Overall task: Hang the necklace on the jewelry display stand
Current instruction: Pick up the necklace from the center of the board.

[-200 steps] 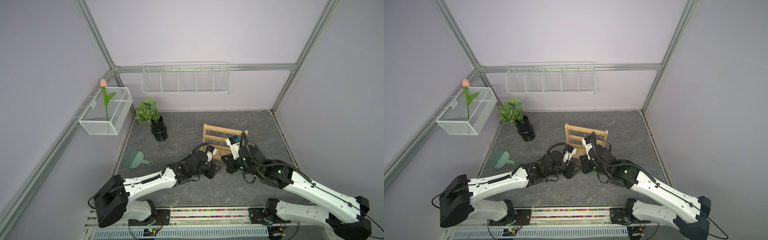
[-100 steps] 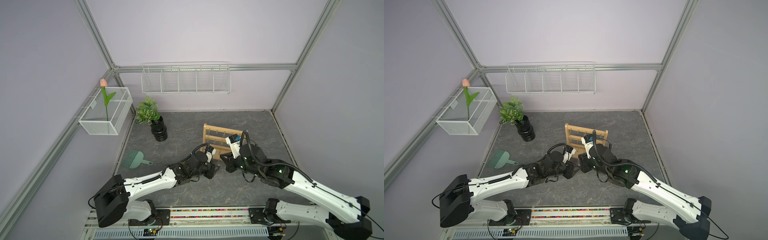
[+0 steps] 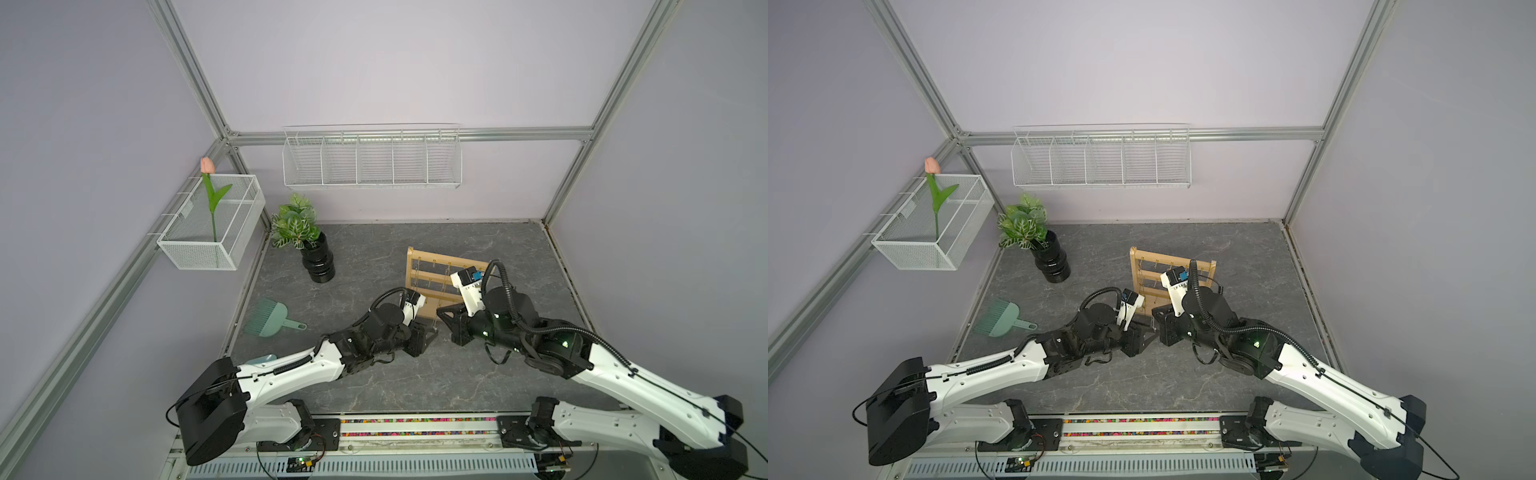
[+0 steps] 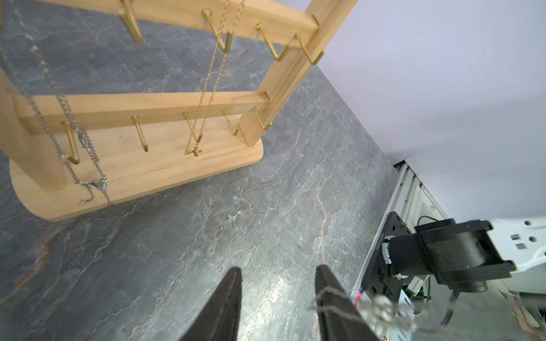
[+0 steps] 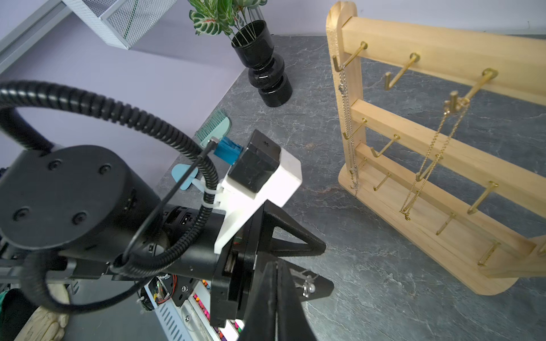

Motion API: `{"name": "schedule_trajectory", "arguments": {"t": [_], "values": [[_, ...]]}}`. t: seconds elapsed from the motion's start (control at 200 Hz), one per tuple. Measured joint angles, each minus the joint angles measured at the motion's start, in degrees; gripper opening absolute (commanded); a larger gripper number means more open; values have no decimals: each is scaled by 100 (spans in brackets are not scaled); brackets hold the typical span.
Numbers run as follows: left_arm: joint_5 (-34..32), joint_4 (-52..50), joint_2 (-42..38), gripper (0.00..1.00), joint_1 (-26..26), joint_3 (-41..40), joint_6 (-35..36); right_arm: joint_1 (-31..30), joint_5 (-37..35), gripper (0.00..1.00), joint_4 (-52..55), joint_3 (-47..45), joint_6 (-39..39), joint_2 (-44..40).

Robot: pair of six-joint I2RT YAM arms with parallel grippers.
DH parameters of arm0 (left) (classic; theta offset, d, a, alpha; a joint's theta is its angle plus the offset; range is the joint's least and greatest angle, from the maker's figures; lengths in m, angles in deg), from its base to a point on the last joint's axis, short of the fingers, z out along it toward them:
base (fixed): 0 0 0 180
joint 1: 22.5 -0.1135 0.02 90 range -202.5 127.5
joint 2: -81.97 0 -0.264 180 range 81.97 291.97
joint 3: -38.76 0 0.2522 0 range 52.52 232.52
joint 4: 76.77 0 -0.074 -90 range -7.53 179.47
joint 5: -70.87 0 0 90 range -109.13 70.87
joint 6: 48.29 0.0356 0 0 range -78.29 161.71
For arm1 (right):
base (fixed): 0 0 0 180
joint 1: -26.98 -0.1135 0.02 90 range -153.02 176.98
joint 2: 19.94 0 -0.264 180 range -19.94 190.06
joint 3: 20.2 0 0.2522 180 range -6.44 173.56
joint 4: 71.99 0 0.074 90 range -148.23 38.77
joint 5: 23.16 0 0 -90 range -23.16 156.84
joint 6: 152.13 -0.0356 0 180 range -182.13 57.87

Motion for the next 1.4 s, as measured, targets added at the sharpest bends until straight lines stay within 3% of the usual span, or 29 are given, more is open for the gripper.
{"name": "schedule_trajectory", "arguments": {"t": [1.405], "values": [[210, 525, -555, 43, -197, -269, 175, 31, 575, 7, -190, 26, -122, 66]]}}
